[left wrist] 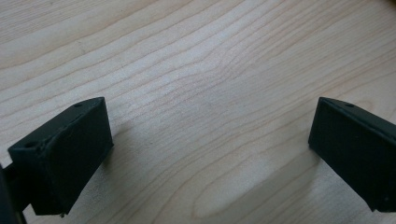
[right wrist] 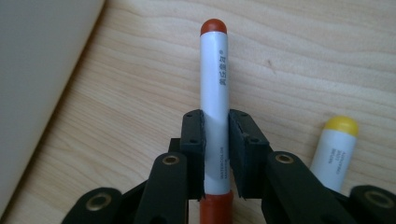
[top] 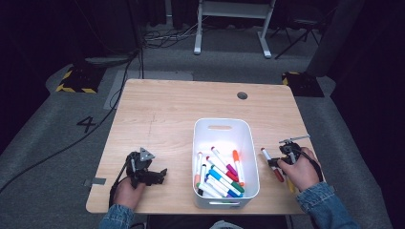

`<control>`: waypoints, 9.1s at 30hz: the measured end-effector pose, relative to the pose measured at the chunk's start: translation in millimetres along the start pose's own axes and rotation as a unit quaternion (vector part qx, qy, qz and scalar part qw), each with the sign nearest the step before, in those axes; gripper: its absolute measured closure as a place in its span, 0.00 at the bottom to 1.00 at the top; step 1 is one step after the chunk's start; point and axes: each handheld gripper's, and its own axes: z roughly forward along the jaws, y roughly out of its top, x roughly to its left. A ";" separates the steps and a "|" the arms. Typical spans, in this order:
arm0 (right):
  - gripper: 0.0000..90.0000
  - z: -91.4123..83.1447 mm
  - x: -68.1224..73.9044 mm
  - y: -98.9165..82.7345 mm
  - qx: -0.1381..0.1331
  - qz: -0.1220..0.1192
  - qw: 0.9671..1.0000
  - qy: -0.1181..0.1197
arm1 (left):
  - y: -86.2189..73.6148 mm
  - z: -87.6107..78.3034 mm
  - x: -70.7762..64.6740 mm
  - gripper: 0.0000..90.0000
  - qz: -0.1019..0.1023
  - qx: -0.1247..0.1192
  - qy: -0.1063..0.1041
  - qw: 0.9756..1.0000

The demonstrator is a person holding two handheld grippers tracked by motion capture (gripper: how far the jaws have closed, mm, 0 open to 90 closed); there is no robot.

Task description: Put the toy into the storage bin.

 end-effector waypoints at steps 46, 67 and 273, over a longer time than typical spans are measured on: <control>0.85 -113.1 69.8 22.5 -0.112 -0.094 0.985 0.091 | 0.8 0.5 -0.3 0.00 0.001 0.001 -0.003 1.000; 0.85 -117.2 127.6 29.9 -0.108 -0.154 0.970 0.155 | 1.2 1.3 -0.1 0.00 0.002 -0.001 -0.005 1.000; 0.86 -121.9 56.7 33.5 -0.068 -0.064 0.994 0.047 | 2.2 1.8 0.5 0.00 0.008 0.001 -0.003 1.000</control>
